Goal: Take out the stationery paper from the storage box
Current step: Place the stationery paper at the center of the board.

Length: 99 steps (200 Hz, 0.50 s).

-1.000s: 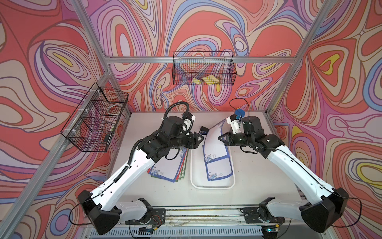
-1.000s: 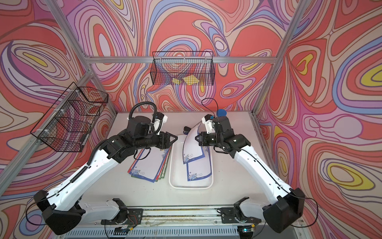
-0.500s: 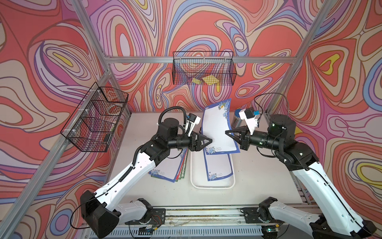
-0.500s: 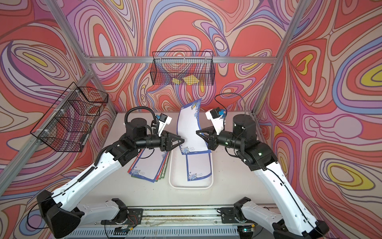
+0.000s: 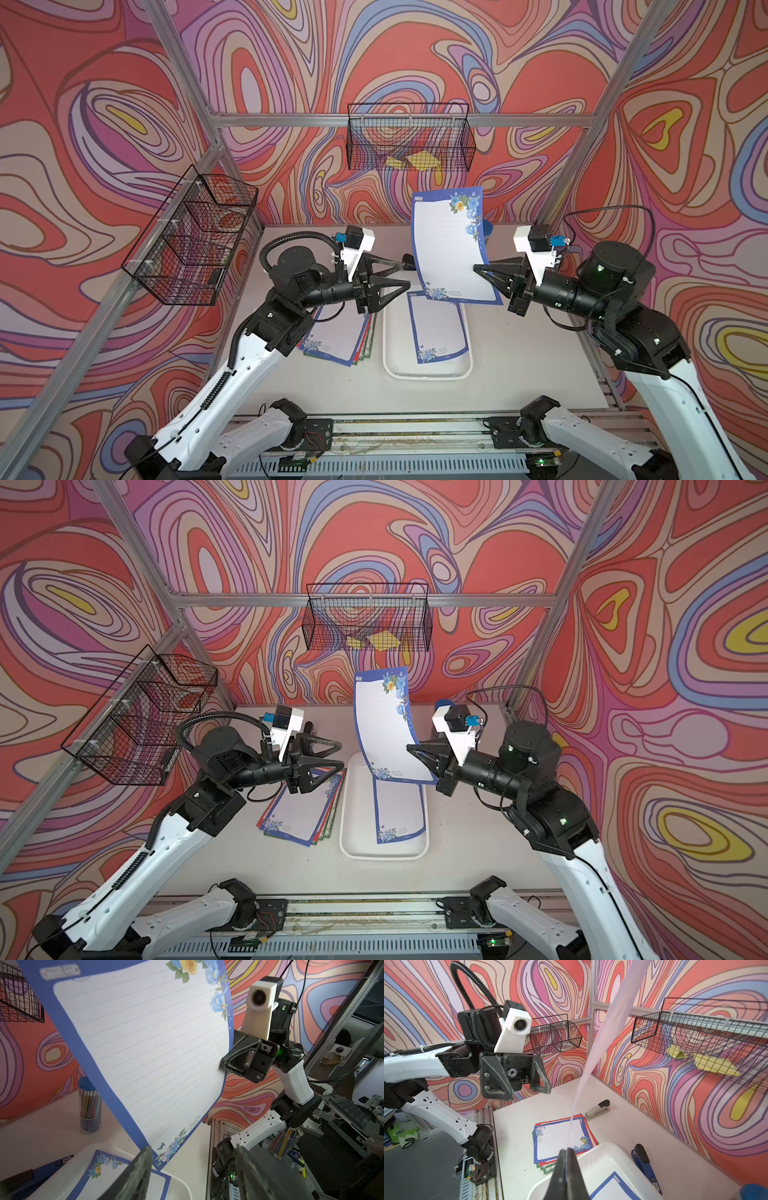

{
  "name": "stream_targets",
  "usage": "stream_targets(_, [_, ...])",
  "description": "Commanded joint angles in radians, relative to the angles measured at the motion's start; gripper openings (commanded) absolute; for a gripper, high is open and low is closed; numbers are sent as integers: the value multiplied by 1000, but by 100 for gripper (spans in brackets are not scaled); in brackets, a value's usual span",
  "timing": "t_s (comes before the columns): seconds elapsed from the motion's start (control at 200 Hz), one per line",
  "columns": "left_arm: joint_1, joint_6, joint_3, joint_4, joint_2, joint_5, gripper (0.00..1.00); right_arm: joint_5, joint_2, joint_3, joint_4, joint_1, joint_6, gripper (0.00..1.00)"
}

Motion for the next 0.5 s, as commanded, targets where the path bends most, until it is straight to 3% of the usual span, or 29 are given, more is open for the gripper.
stream_targets(0.0, [29, -79, -24, 181, 28, 94, 67, -44, -32, 0, 18, -2, -38, 0])
stream_targets(0.371, [82, -335, -49, 543, 127, 205, 66, -169, -78, -52, 187, -2, 72, 0])
stream_targets(0.491, [81, -487, -50, 754, 162, 275, 63, -165, -82, -67, 217, -1, 103, 0])
